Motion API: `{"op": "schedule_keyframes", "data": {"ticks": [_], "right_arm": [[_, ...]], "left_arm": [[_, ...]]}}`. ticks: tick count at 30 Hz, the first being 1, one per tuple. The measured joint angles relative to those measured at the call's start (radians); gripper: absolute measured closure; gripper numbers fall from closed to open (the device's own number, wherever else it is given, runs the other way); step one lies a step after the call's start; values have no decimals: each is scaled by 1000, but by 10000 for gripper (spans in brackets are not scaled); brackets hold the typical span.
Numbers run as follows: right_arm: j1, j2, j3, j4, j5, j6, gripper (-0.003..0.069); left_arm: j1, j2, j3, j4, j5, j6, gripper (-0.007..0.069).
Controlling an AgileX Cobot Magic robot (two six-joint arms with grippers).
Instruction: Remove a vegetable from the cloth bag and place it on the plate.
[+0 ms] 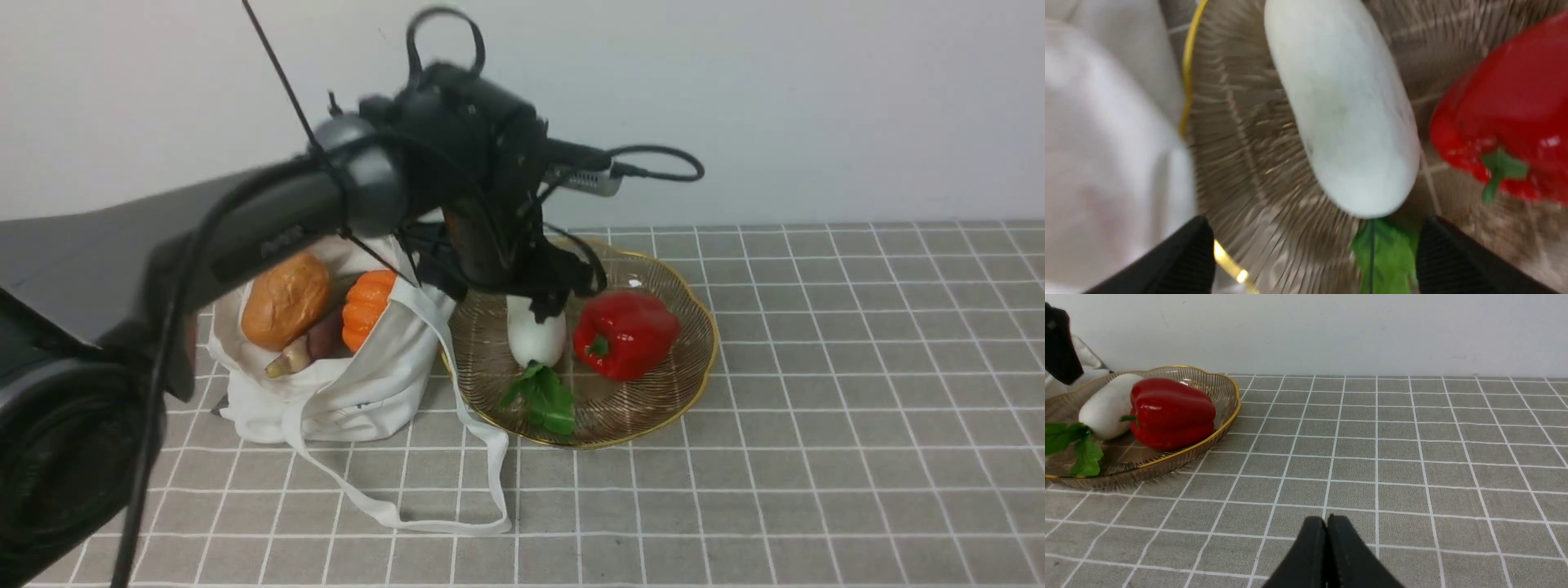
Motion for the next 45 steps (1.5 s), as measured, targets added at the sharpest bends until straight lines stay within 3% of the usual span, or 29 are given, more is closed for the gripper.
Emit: {"op": "schedule_keyframes", "data": {"ticks": [4, 5, 6, 7, 8, 10, 21, 26, 27, 34, 45], "right_arm": [[0, 0, 0, 0, 0, 0, 674], [0, 0, 0, 0, 0, 0, 674], [0, 0, 0, 0, 0, 0, 674], [0, 0, 0, 0, 0, 0, 674], [0, 0, 0, 0, 0, 0, 674], [0, 0, 0, 0, 0, 0, 674], [0, 0, 0, 0, 0, 0, 674], [0, 0, 0, 0, 0, 0, 674], [0, 0, 0, 0, 0, 0, 674], [0, 0, 0, 0, 0, 0, 674], [0, 0, 0, 0, 0, 0, 674]], "left_arm": [[0, -88, -105, 1, 166, 75, 286], [0, -125, -123, 3, 176, 93, 390], [0, -130, -124, 4, 178, 97, 390], [0, -179, -122, 4, 193, 128, 530], [0, -185, -121, 4, 194, 131, 530], [0, -258, -77, -8, 196, 156, 608], [0, -726, 458, -78, 193, 141, 629], [0, -1044, 926, -169, -158, 136, 629], [0, -1123, 1043, -207, -287, 136, 629], [0, -1403, 1435, -267, -718, 145, 629], [0, -1526, 1617, -270, -751, 149, 629]]}}
